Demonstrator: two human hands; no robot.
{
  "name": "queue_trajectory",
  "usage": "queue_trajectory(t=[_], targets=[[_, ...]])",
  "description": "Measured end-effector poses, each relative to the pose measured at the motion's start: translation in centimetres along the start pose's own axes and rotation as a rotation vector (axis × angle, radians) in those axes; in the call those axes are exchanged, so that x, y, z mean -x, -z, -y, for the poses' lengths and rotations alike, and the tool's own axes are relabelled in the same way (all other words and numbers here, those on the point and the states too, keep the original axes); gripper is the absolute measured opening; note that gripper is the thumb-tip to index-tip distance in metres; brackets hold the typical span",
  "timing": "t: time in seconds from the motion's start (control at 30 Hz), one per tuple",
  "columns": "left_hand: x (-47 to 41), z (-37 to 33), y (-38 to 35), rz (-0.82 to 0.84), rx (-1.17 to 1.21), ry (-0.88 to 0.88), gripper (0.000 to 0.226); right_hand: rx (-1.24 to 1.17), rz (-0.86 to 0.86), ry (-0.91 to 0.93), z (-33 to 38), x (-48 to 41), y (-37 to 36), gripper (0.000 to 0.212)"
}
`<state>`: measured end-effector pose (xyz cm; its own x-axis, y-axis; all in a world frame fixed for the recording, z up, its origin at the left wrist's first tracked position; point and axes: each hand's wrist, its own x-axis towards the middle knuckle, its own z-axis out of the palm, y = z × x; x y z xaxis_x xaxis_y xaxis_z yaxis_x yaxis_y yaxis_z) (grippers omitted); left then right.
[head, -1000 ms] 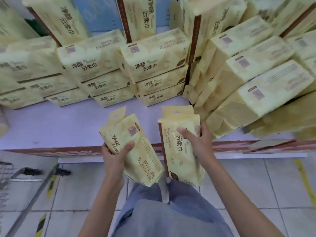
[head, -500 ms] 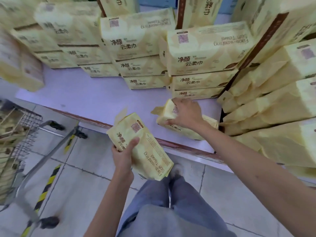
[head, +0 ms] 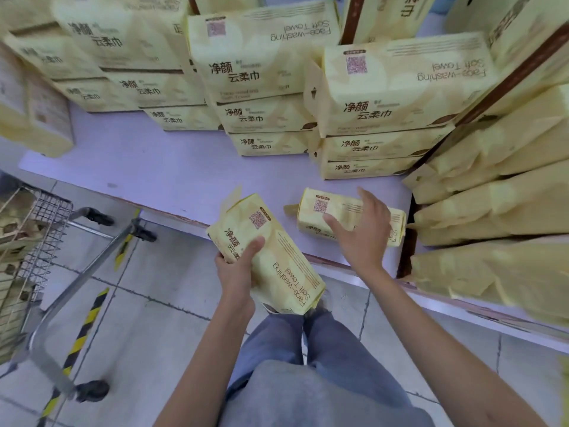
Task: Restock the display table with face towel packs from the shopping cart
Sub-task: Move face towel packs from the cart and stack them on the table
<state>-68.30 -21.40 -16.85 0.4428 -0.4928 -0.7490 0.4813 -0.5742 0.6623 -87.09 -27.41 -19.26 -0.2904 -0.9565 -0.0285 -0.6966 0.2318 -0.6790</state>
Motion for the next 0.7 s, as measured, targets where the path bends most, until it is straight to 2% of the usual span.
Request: queue_trajectory(t=[0.07,0.13,0.2,0.27,0.33,0.43,0.6,0.7], targets=[[-0.1,-0.3,-0.1,0.020,-0.011,-0.001,0.086,-0.300,-0.191,-0.288,0.1,2.7,0.8,0.062],[-0.3,-0.5,-0.2,0.029,-0.018,-0.003,0.085,-0.554,-0.212,-0.639,0.0,4.5,0.5,0.052],[-0.4,-0.7,-0.2,0.034,-0.024,-0.005,0.087,-0.834,-0.031,-1.025,-0.3,4.3,-0.5,0.058],[-0.6,-0.9,-0.3,0.039,-0.030,-0.005,0.089,-1.107,0.202,-1.243,-0.2,2.7,-1.5,0.059],[-0.7,-1.1,-0.3,0.038,-0.040,-0.002,0.089,-1.302,0.246,-1.298,0.3,0.8,-2.7,0.059],[-0.8,-1.2,-0.2,0.041,-0.048,0.003,0.087,-1.455,0.164,-1.303,1.4,-1.7,-3.4,0.058],[-1.1,-1.4,-0.2,0.047,-0.059,0.021,0.087,-1.399,0.131,-1.264,1.6,-5.2,-2.4,0.047],[-1.4,-1.7,-0.4,0.047,-0.069,0.026,0.087,-1.365,0.107,-1.253,1.3,-7.1,-1.4,0.054]])
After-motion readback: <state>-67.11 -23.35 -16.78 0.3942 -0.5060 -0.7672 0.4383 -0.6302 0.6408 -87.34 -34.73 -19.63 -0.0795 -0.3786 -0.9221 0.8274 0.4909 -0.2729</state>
